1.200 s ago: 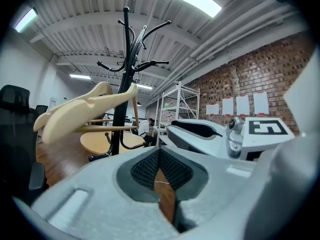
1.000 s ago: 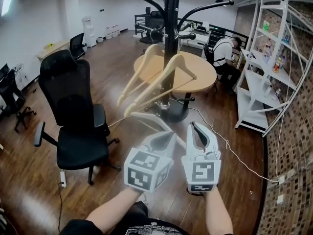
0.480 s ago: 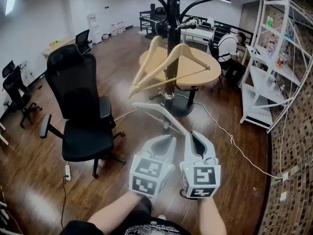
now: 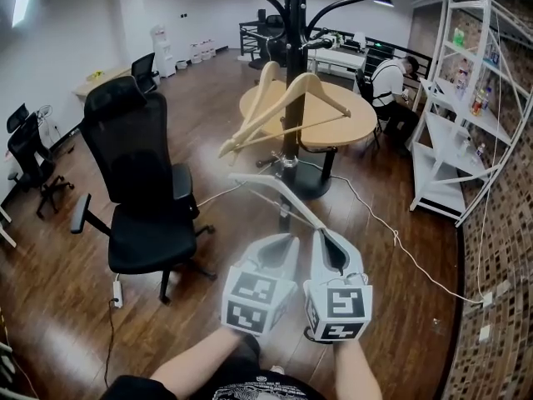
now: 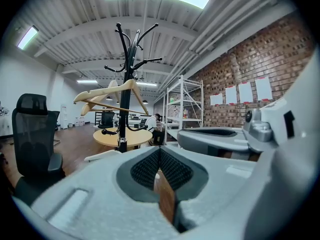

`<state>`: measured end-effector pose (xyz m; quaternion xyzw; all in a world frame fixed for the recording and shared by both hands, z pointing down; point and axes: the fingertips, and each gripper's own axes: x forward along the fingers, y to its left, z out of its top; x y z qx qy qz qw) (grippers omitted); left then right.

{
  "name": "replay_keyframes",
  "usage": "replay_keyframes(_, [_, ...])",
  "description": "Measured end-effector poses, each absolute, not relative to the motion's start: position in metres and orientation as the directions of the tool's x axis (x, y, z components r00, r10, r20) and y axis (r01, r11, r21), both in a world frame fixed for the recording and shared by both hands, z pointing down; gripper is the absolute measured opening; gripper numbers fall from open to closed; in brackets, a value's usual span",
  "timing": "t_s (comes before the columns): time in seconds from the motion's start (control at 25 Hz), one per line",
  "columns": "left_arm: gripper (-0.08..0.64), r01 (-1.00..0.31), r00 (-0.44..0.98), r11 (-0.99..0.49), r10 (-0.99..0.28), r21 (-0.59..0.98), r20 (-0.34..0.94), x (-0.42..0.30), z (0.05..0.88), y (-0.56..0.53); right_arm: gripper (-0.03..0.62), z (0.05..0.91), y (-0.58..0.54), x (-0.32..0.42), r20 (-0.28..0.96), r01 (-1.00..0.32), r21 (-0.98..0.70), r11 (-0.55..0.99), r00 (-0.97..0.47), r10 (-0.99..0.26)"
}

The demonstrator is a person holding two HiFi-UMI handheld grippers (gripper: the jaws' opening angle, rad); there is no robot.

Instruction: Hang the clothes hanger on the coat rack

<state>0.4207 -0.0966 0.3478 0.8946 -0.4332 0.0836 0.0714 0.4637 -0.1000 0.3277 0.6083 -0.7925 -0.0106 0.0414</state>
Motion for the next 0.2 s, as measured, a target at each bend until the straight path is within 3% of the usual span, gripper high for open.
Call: replay_keyframes(0.2, [0.005,-0.782,0.617,-0.621,-0.758,0.053,0.212,0.4248,0.3508,-0.0961,0.002,0.3327,-0.0986,0.4667,0.056,-0.965,0.056,0.256,-0.252,-0.966])
